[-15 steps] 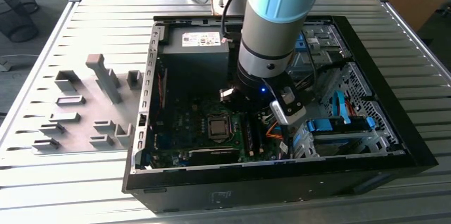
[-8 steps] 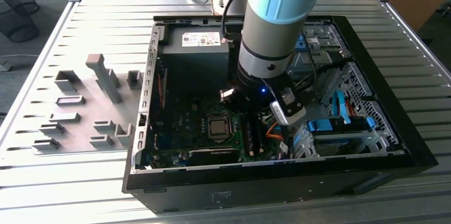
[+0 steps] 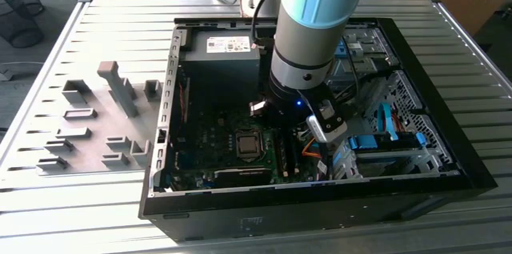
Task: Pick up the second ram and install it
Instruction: 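Insert the second ram into the second slot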
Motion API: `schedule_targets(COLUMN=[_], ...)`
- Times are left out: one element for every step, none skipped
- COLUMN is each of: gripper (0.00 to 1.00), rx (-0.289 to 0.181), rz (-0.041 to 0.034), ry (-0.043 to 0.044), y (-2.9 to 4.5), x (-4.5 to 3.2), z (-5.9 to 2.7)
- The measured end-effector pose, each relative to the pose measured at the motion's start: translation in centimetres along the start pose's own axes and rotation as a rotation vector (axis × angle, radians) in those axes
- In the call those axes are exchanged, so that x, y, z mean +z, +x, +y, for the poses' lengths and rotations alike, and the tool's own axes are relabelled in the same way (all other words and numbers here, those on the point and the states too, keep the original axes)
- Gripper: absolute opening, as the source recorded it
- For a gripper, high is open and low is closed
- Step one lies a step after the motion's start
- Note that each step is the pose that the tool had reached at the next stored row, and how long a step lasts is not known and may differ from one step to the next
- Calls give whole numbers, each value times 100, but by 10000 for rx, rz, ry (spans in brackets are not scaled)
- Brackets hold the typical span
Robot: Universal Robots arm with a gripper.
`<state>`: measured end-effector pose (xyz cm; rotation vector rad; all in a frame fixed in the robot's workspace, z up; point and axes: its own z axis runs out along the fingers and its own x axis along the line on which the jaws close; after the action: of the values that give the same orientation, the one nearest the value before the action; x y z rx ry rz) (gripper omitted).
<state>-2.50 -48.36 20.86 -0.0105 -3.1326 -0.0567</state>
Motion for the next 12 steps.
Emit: schedule_targets(gripper=[15, 15, 22, 22, 22, 22, 22, 22, 22, 22, 22, 22], rx=[0, 0, 0, 0, 0, 0, 0, 0, 0, -1, 0, 0], rz=[-1, 0, 0, 0, 0, 0, 0, 0, 0, 0, 1, 0], ry=[0, 0, 0, 1, 2, 1, 3, 9, 14, 21, 30, 34], y=[0, 0, 0, 0, 0, 0, 0, 1, 1, 1, 2, 2], x=[1, 2, 3, 1, -11, -39, -72, -105, -142, -185, -230, -270], z=[0, 0, 0, 0, 0, 2, 3, 4, 5, 7, 8, 10])
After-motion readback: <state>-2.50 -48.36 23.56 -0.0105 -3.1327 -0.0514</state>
